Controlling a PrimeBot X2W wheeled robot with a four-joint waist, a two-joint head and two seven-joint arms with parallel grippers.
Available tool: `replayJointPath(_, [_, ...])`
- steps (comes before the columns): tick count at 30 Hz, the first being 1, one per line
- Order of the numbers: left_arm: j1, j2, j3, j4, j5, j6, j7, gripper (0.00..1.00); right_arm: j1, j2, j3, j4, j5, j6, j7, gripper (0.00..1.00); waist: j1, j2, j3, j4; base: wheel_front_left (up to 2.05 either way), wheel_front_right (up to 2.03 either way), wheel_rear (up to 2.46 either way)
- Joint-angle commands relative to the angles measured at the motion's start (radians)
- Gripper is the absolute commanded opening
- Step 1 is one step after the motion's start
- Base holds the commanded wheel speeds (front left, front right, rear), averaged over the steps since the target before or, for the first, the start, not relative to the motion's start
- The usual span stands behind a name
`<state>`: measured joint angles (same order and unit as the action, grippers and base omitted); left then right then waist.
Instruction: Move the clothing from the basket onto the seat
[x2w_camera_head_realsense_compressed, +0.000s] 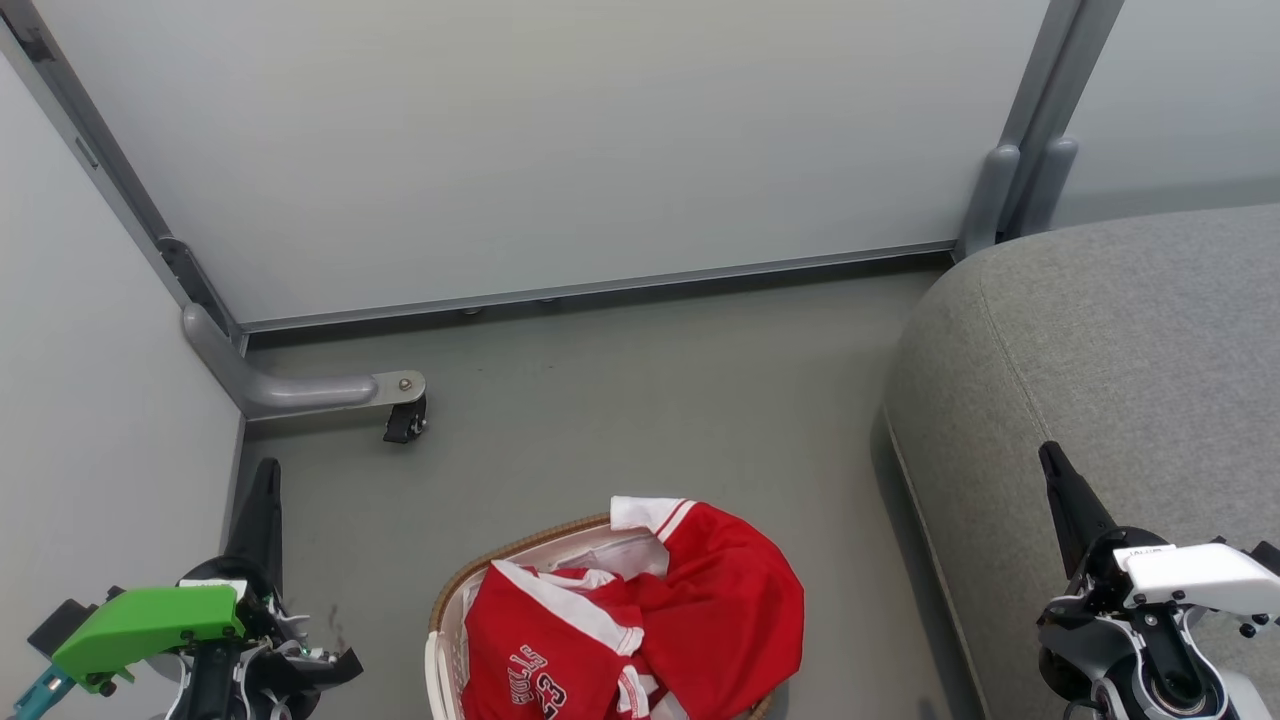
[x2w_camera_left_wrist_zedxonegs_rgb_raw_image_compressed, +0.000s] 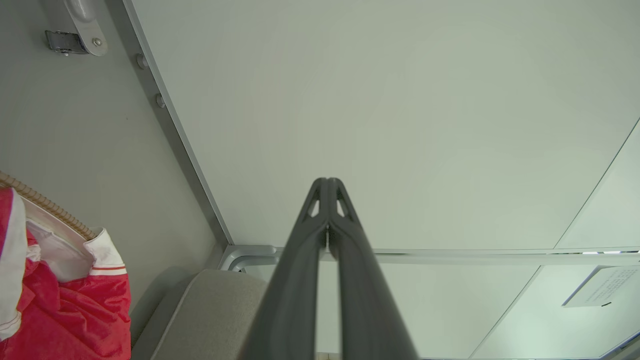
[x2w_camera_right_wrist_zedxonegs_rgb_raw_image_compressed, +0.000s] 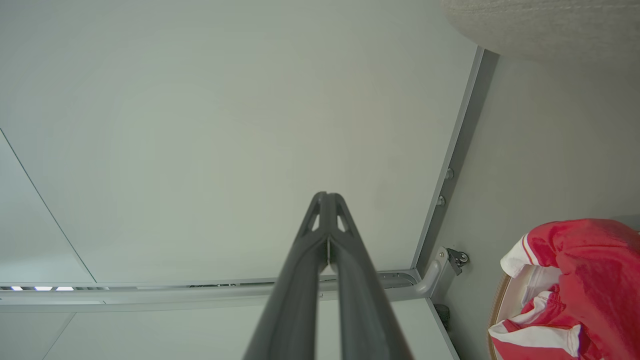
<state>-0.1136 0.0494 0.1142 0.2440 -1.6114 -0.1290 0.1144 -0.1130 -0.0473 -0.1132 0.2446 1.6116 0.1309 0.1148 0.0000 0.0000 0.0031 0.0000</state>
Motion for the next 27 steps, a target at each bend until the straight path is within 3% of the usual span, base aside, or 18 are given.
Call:
replayJointPath(1, [0.012, 0.001, 0.001, -0.002, -0.003, -0.004, 0.002, 0.0, 0.012, -0.006, -0.002, -0.002, 0.003, 0.0, 0.002, 0.0, 0.0, 0.0, 0.0, 0.0, 0.0, 0.0, 0.0])
replayJointPath(27, [0.012, 0.001, 0.001, -0.002, -0.003, -0.004, 0.002, 0.0, 0.012, -0.006, -0.002, -0.002, 0.003, 0.0, 0.002, 0.0, 0.0, 0.0, 0.0, 0.0, 0.0, 0.0, 0.0])
